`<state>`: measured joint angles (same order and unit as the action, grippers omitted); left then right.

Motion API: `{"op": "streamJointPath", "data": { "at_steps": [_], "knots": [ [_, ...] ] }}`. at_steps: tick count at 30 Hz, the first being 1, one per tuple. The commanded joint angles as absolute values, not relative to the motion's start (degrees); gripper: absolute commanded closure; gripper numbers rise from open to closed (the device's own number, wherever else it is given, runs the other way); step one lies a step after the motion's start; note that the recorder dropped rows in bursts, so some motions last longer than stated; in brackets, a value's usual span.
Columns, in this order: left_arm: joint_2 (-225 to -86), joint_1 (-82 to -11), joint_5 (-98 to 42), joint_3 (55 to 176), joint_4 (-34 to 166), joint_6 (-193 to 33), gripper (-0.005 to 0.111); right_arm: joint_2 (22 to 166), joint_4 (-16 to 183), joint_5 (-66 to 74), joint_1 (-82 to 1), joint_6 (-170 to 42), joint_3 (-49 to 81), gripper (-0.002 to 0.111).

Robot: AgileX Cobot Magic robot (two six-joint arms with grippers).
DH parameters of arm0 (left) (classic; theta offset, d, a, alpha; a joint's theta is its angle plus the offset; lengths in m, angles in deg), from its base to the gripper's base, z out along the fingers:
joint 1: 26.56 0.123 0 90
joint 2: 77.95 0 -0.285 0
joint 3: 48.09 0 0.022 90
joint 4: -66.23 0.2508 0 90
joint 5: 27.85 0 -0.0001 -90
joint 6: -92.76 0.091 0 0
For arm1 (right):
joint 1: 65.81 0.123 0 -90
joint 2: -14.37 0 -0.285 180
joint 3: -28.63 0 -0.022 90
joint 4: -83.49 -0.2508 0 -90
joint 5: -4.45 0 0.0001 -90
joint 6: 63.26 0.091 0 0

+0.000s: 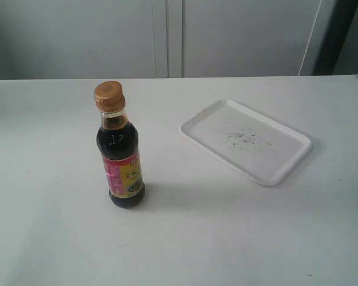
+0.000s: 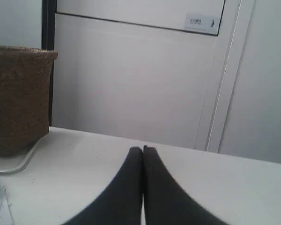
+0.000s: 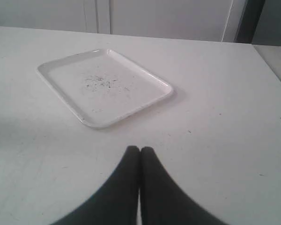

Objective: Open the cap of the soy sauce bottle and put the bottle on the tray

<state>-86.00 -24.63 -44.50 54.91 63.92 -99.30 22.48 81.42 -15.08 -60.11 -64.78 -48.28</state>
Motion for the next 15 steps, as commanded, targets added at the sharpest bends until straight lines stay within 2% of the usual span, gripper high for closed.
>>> {"op": "streamJointPath", "data": {
  "at_steps": [1,6,15],
  "knots": [
    [-85.7,-24.5,-47.3,56.9,65.1,-102.8,0.107,22.2,82.0,-14.9,-60.5,-64.6,-48.6,0.108],
    [-87.4,-24.5,-51.4,60.2,72.0,-110.2,0.107,22.2,82.0,-14.9,-60.5,-64.6,-48.6,0.108],
    [-101.1,-24.5,-57.2,67.7,91.3,-122.1,0.107,22.2,82.0,-14.9,-60.5,-64.6,-48.6,0.108]
  ]
}}
